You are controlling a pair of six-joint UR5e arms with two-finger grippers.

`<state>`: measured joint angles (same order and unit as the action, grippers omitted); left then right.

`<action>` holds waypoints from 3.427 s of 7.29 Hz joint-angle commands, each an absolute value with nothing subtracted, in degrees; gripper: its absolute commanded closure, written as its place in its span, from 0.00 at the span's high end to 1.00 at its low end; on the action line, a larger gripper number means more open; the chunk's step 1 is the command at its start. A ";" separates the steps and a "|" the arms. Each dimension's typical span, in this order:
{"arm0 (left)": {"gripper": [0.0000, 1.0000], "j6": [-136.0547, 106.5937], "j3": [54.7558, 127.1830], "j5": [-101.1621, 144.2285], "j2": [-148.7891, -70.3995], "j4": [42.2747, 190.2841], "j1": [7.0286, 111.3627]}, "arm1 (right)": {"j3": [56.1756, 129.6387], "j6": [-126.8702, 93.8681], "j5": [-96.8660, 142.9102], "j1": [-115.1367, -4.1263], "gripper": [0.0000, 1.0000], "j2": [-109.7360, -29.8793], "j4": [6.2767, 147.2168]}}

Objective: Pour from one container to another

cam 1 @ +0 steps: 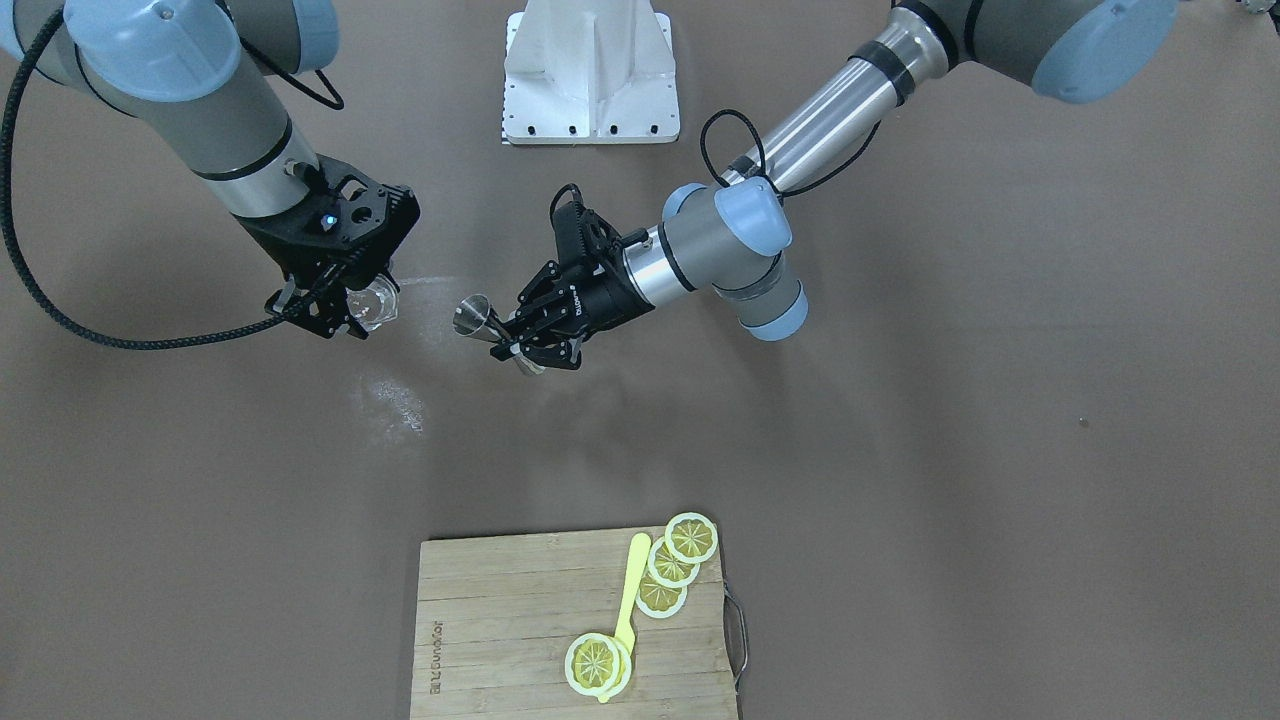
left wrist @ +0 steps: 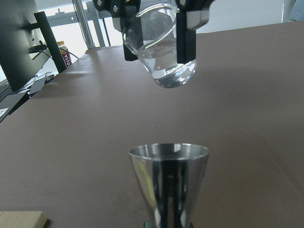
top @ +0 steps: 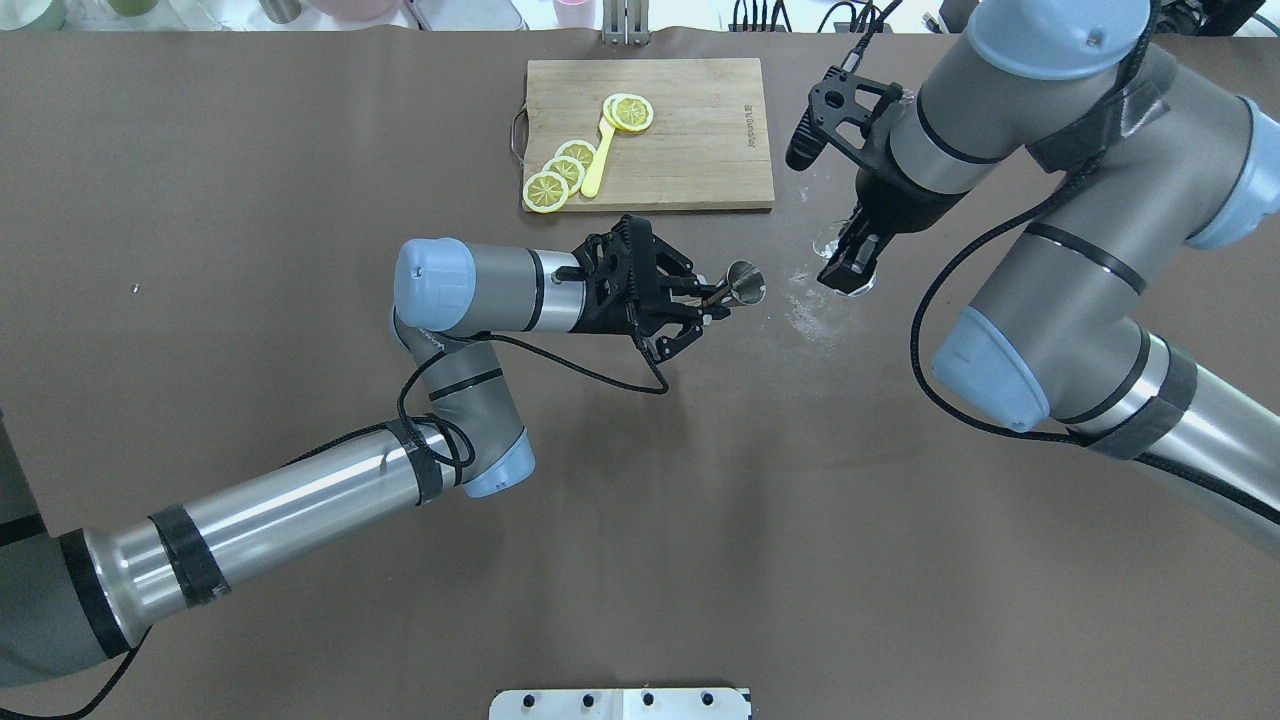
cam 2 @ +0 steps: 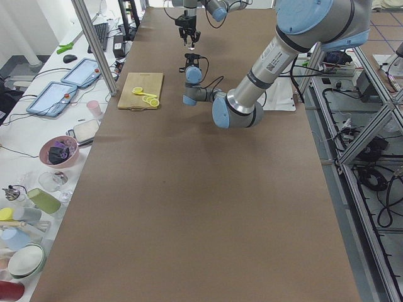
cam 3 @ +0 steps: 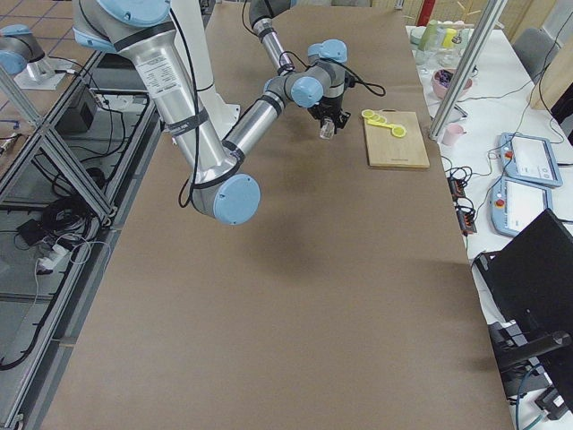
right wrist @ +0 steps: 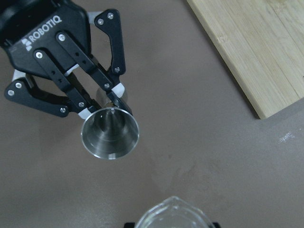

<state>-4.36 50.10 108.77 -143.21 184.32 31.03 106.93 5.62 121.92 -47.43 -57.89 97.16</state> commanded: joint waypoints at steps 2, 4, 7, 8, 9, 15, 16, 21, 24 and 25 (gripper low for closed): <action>0.00 -5.45 49.57 108.11 -143.26 185.54 30.67 | 106.35 9.81 121.99 -46.41 0.00 -56.25 98.61; 0.00 -5.45 49.57 108.02 -143.26 185.54 30.67 | 106.26 11.94 122.17 -45.97 0.00 -55.72 98.53; 0.00 -5.45 49.66 107.67 -143.17 185.54 30.50 | 104.95 16.07 122.78 -45.35 0.00 -53.36 101.68; 0.00 -5.45 49.66 107.67 -143.17 185.54 30.50 | 104.42 16.61 123.31 -45.35 0.00 -53.35 101.95; 0.00 -5.45 49.75 107.67 -143.26 185.54 30.41 | 102.41 16.79 125.22 -45.26 0.00 -52.31 102.30; 0.00 -5.36 50.10 106.87 -143.17 185.54 29.80 | 98.88 19.07 127.17 -45.26 0.00 -48.60 109.85; 0.00 -5.45 50.18 106.79 -143.17 185.54 29.79 | 98.88 19.25 127.18 -45.26 0.00 -48.52 110.91; 0.00 -5.36 50.36 106.79 -143.00 185.71 29.62 | 97.39 21.70 127.27 -45.26 0.00 -46.23 115.40; 0.00 -5.45 50.36 106.87 -142.91 185.89 29.53 | 94.24 24.33 127.61 -45.35 0.00 -43.00 118.90; 0.00 -5.45 50.45 106.87 -142.91 185.89 29.53 | 93.61 24.95 127.62 -45.35 0.00 -42.37 119.79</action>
<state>-5.42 50.39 106.85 -142.93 185.86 29.56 94.88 23.77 127.52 -45.31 -43.64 118.31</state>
